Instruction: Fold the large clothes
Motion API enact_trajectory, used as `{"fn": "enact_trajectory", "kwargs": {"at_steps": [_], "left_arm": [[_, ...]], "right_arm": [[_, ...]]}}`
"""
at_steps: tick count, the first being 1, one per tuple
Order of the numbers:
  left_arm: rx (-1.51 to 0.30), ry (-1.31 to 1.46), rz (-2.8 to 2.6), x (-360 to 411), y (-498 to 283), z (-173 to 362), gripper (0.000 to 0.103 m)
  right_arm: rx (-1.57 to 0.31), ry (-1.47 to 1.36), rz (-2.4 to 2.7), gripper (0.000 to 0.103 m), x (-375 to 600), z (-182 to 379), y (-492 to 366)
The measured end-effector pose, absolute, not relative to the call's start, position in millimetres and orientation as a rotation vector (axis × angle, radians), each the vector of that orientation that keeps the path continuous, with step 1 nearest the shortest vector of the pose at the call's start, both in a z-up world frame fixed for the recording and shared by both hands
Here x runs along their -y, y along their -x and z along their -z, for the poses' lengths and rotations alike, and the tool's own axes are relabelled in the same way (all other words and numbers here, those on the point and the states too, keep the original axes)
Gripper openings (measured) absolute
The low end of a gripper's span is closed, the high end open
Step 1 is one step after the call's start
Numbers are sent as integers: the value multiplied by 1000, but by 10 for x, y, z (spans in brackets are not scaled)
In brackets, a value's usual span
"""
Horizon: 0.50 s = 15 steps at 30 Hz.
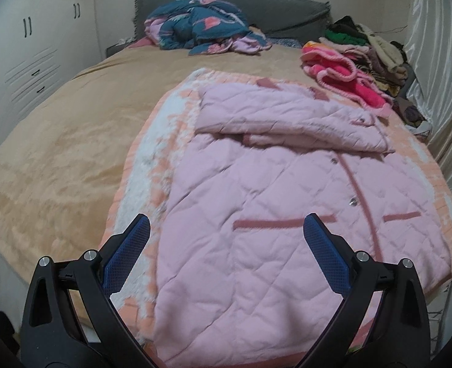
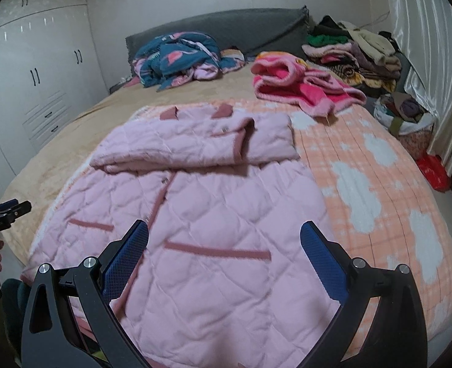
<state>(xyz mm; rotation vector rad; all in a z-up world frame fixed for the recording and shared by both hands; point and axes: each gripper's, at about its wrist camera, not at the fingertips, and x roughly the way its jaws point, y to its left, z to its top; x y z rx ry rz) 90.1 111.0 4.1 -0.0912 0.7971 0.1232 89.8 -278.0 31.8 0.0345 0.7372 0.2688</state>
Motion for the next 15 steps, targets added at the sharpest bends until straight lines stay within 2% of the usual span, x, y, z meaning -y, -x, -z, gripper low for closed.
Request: {"fn": "enact_trajectory", "kwargs": {"at_steps": [15], "left_arm": [[-929, 201, -185, -1642, -521, 430, 94]], "right_arm": [[-794, -55, -232, 99, 3077, -23, -796]]}}
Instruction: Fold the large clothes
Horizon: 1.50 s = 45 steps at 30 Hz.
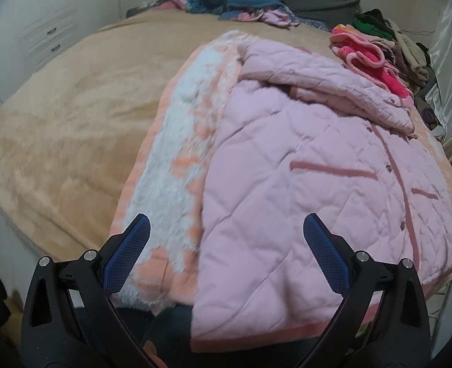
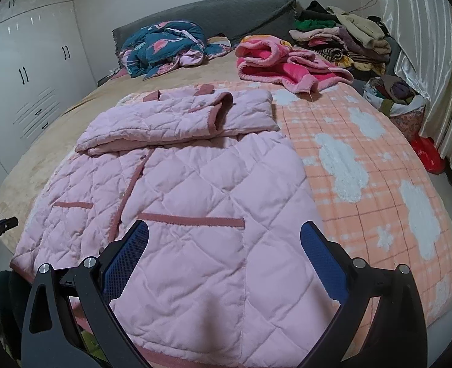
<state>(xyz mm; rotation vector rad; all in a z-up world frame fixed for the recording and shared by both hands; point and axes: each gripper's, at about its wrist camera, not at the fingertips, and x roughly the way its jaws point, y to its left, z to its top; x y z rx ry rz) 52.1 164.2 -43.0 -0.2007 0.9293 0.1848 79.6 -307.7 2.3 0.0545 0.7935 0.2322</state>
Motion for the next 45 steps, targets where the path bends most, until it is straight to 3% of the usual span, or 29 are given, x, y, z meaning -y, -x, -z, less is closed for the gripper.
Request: {"fn": "enact_trajectory", "kwargs": {"at_steps": [16, 23, 25, 29, 32, 40, 43, 45], "left_arm": [[-1065, 321, -22, -1626, -290, 901, 93], [-1116, 374, 41, -1514, -361, 1051, 80], [-1122, 369, 37, -1467, -381, 1083, 72], [-1096, 358, 23, -1451, -373, 1024, 34], [-1069, 378, 40, -1473, -357, 944, 22], [-1025, 338, 56, -1395, -332, 773, 18], [-1025, 343, 56, -1401, -334, 784, 18], [-1027, 346, 54, -1407, -325, 799, 18]], "right_arm": [[-908, -61, -197, 99, 3375, 373, -547], [-956, -81, -190, 99, 3509, 493, -447], [-978, -82, -191, 99, 3544, 535, -413], [-1028, -108, -200, 99, 3640, 637, -348], [-1068, -147, -209, 99, 3709, 732, -321], [-1138, -314, -253, 99, 3811, 984, -272], [-1130, -363, -261, 87, 3828, 1037, -234], [-1115, -356, -261, 70, 3810, 1006, -208]]}}
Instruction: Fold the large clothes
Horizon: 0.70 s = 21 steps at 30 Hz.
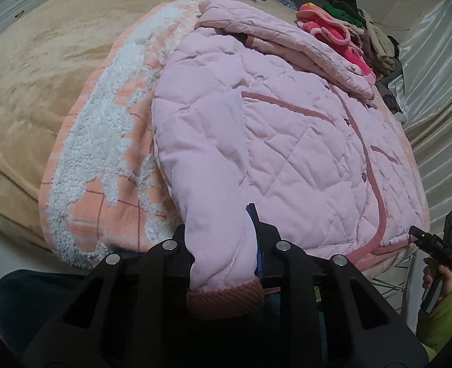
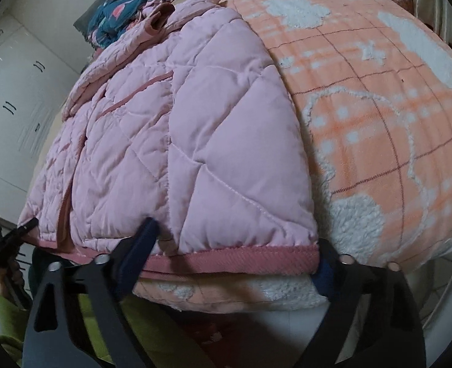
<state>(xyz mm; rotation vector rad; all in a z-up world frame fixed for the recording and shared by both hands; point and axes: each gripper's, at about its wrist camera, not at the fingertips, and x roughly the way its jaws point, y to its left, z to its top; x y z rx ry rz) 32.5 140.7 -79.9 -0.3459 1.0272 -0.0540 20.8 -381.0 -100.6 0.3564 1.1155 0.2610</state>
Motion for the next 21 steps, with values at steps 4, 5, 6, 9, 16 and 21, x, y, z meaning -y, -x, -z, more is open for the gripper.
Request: {"fn": "enact_trajectory", "kwargs": {"at_steps": [4, 5, 6, 9, 16, 21], "left_arm": [[-1021, 329, 49, -1399, -287, 793, 20], [-1022, 325, 49, -1397, -276, 791, 21], [-1023, 326, 48, -1401, -269, 795, 23], [-1023, 328, 42, -1416, -238, 815, 26], [-1032, 305, 15, -1401, -200, 888, 25], [-993, 278, 13, -1345, -197, 744, 12]], "right_arm": [[-1055, -362, -313, 28, 3804, 826, -188], [-1042, -360, -323, 22, 3800, 783, -195], [-1016, -355, -339, 19, 3786, 706, -187], [-971, -368, -364, 18, 3765, 571, -202], [-926, -385, -388, 17, 3733, 422, -279], [-842, -393, -417, 15, 3751, 231, -294]]}}
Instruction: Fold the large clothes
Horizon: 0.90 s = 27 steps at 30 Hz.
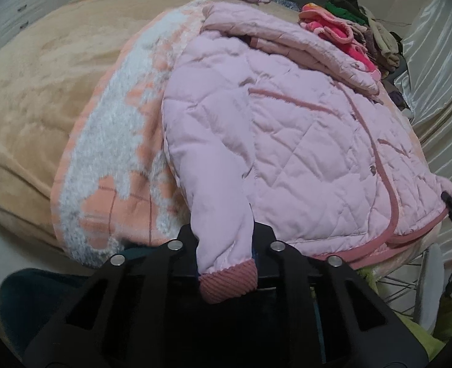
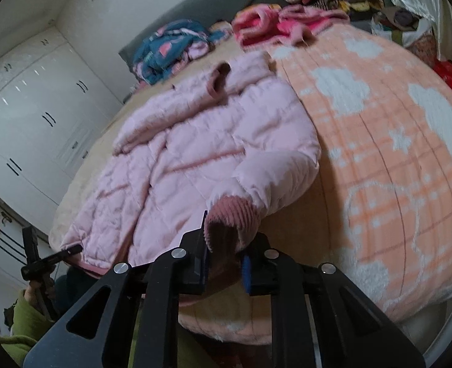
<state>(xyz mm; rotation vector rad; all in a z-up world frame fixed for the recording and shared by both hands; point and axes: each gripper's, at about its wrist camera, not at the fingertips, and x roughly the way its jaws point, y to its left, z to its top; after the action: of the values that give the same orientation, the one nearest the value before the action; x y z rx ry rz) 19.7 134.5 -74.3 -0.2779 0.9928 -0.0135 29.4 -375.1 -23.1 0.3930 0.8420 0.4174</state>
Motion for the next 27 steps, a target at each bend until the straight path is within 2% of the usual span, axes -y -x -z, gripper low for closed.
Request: {"fn": "enact_trajectory", "kwargs": {"at_steps": [16, 27], "left_arm": [[-824, 257, -2, -1293, -359, 31, 11], [-768, 255, -9, -1307, -539, -270, 11]], "right_arm": [[-659, -381, -458, 14, 3678, -392, -513], [-616, -413, -452, 13, 3726, -527, -711]]}}
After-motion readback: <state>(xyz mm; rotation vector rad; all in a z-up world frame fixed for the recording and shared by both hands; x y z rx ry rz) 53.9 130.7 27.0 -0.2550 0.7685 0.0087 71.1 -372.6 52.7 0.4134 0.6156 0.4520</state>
